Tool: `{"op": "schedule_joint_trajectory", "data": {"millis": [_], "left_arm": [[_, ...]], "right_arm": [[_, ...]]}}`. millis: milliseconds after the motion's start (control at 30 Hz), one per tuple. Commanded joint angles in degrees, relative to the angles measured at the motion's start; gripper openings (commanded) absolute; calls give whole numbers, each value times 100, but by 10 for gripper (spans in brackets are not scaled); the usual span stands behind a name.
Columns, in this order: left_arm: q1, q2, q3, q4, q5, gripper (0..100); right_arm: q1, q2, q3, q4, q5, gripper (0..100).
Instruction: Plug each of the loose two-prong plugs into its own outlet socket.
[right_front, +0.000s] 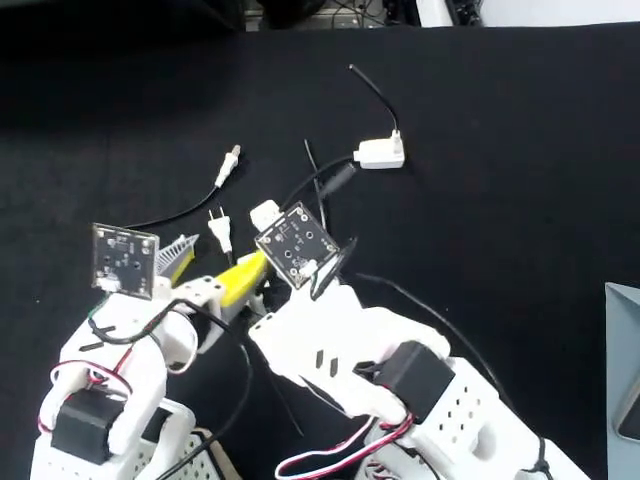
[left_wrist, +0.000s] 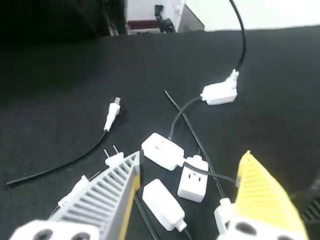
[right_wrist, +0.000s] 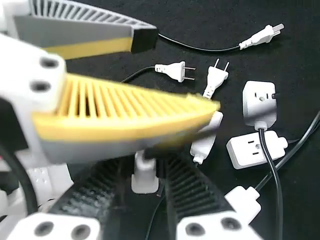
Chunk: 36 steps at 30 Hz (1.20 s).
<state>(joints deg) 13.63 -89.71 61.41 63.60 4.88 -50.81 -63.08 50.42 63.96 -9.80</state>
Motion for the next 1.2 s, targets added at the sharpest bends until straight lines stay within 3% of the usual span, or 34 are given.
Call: {"op": "schedule_joint_trajectory", "data": {"millis": [0, 133, 367, 500, 633, 800, 1167], "left_arm": [[127, 9, -277, 26, -290, 303], [4, 9, -251, 114, -352, 306], [-1191, 79, -224, 26, -369, 308], [-1455, 431, -48, 35, -730, 309], [-1464, 1486, 22, 0, -826, 362], [-1437, 3095, -251, -396, -782, 377], [-1191, 5978, -1262, -932, 141, 377]], "right_arm": [[-62, -40, -48, -149, 26, 12], [290, -40, -40, -149, 62, 12], [941, -40, -22, -167, 35, 12], [1477, -40, 444, -853, 70, 12], [1925, -40, 1068, -1547, 70, 12], [2215, -40, 1253, -1644, 70, 12], [2251, -75, 1455, -1644, 70, 13]]}}
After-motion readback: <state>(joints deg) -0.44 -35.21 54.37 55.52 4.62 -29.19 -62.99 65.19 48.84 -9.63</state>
